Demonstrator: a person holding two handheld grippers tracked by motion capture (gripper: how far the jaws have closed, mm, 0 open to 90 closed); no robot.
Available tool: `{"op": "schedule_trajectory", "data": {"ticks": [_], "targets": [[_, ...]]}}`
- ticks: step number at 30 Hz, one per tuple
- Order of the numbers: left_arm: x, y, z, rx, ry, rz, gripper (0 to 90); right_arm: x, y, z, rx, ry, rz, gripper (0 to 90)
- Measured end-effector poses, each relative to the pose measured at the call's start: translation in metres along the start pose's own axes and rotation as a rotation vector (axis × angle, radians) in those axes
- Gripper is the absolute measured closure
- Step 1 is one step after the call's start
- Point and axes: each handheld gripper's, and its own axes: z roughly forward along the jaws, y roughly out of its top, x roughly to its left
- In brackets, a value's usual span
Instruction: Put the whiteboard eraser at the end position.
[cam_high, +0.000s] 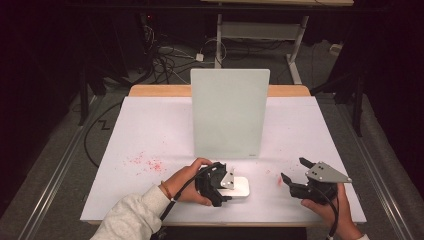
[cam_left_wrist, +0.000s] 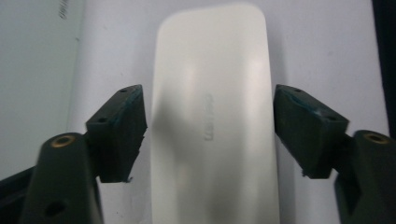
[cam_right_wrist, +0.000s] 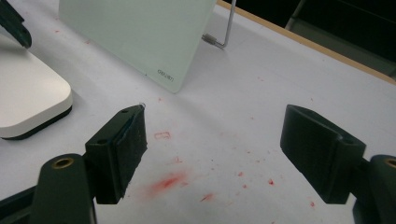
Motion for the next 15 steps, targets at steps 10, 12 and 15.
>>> {"op": "schedule_trajectory", "data": {"ticks": [10,12,15], "targets": [[0.006,-0.007,-0.028,-0.117,0.161,-0.075,18.9,0.001,0.0,0.0,-0.004,0.002,-0.008,23.1],[0.007,-0.009,-0.034,-0.14,0.203,-0.085,19.0,0.002,0.001,-0.001,-0.01,0.001,-0.007,23.1],[0.008,-0.013,-0.043,-0.18,0.275,-0.105,19.0,0.002,0.001,-0.002,-0.018,-0.002,-0.011,23.1]]}}
